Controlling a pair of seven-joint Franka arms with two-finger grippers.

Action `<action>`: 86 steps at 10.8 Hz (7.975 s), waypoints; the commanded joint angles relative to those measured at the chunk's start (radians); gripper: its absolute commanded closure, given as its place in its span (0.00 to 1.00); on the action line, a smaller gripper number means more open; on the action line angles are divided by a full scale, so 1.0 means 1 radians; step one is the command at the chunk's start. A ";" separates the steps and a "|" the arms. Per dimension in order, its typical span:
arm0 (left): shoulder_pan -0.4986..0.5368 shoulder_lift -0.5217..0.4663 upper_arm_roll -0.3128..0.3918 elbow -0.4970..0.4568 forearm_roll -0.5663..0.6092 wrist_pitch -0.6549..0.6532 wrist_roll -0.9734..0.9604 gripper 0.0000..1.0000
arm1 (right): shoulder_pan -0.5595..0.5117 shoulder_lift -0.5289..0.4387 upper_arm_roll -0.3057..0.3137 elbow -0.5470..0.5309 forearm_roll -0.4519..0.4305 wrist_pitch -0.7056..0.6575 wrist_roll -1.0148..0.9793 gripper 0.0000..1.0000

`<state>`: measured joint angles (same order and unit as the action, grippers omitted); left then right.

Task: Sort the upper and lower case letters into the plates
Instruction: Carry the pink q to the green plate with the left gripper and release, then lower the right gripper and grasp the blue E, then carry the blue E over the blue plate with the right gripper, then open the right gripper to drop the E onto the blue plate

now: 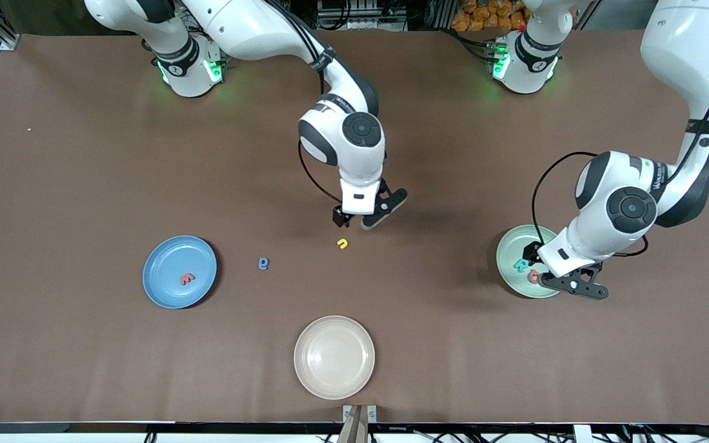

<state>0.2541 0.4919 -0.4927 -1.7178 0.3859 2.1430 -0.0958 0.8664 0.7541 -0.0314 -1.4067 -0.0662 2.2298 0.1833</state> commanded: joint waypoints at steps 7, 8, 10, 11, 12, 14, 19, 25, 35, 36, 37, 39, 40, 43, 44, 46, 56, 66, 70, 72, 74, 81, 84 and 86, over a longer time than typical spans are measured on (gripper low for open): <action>0.024 -0.111 -0.041 0.174 -0.082 -0.343 0.013 0.00 | 0.016 0.100 -0.002 0.025 0.000 0.048 0.041 0.00; 0.024 -0.118 -0.041 0.178 -0.099 -0.353 0.013 0.00 | 0.023 0.100 -0.002 0.015 0.000 0.050 0.042 0.00; 0.024 -0.127 -0.040 0.176 -0.105 -0.354 0.013 0.00 | 0.032 0.116 -0.001 0.014 0.002 0.056 0.044 0.00; 0.024 -0.128 -0.040 0.176 -0.105 -0.360 0.013 0.00 | 0.036 0.120 -0.001 0.012 0.002 0.063 0.053 0.00; 0.025 -0.133 -0.038 0.176 -0.105 -0.370 0.013 0.00 | 0.040 0.122 -0.001 0.011 0.002 0.065 0.057 0.00; 0.024 -0.131 -0.038 0.176 -0.105 -0.370 0.013 0.00 | 0.043 0.125 -0.001 0.008 0.002 0.070 0.056 0.00; 0.024 -0.125 -0.037 0.178 -0.099 -0.370 0.013 0.00 | 0.043 0.125 0.002 -0.044 0.002 0.149 0.053 0.00; 0.022 -0.122 -0.037 0.178 -0.099 -0.370 0.015 0.00 | 0.034 0.113 0.016 -0.057 0.002 0.148 0.039 0.00; 0.024 -0.134 -0.043 0.179 -0.107 -0.371 0.013 0.00 | 0.020 0.073 0.030 -0.072 0.000 0.091 -0.033 0.00; 0.024 -0.138 -0.044 0.185 -0.123 -0.373 0.013 0.00 | 0.022 0.073 0.030 -0.072 0.000 0.094 -0.034 0.03; 0.022 -0.150 -0.040 0.200 -0.151 -0.383 0.013 0.00 | 0.022 0.074 0.030 -0.072 0.000 0.097 -0.036 0.05; 0.024 -0.151 -0.041 0.225 -0.157 -0.425 0.013 0.00 | 0.022 0.076 0.028 -0.074 -0.001 0.099 -0.050 0.06; 0.024 -0.153 -0.043 0.242 -0.159 -0.448 0.013 0.00 | 0.020 0.076 0.028 -0.074 -0.003 0.102 -0.053 0.06; 0.025 -0.188 -0.040 0.250 -0.194 -0.469 0.013 0.00 | 0.020 0.082 0.027 -0.074 -0.010 0.116 -0.053 0.14; 0.025 -0.188 -0.041 0.250 -0.203 -0.471 0.013 0.00 | 0.020 0.083 0.027 -0.074 -0.012 0.125 -0.053 0.24; 0.024 -0.188 -0.040 0.250 -0.213 -0.471 0.013 0.00 | 0.020 0.083 0.027 -0.081 -0.015 0.126 -0.057 0.67; 0.022 -0.188 -0.040 0.250 -0.206 -0.469 0.013 0.00 | -0.024 -0.022 -0.004 -0.092 -0.004 0.111 -0.087 1.00; 0.019 -0.187 -0.040 0.250 -0.200 -0.469 0.011 0.00 | -0.600 -0.139 -0.010 -0.110 -0.012 -0.151 -0.087 1.00; 0.011 -0.185 -0.040 0.250 -0.200 -0.469 0.010 0.00 | -0.719 -0.131 -0.012 -0.156 -0.021 -0.151 -0.100 0.67; 0.011 -0.185 -0.040 0.248 -0.200 -0.469 0.010 0.00 | -0.751 -0.133 -0.012 -0.155 -0.020 -0.194 -0.097 0.00; 0.011 -0.185 -0.040 0.250 -0.200 -0.469 0.010 0.00 | -0.742 -0.133 -0.012 -0.155 -0.021 -0.196 -0.085 0.00; 0.005 -0.182 -0.041 0.248 -0.202 -0.469 0.007 0.00 | -0.557 -0.096 -0.007 -0.158 -0.004 -0.107 0.092 0.00; -0.001 -0.181 -0.041 0.248 -0.202 -0.469 0.005 0.00 | -0.420 -0.062 -0.005 -0.150 -0.001 -0.058 0.258 0.00; -0.001 -0.181 -0.041 0.250 -0.202 -0.469 0.004 0.00 | -0.403 -0.027 -0.004 -0.149 0.002 0.003 0.295 0.00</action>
<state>0.2542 0.3184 -0.5335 -1.4685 0.1987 1.6869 -0.0959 0.4721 0.6984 -0.0316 -1.5625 -0.0685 2.1971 0.4594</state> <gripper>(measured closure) 0.000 0.000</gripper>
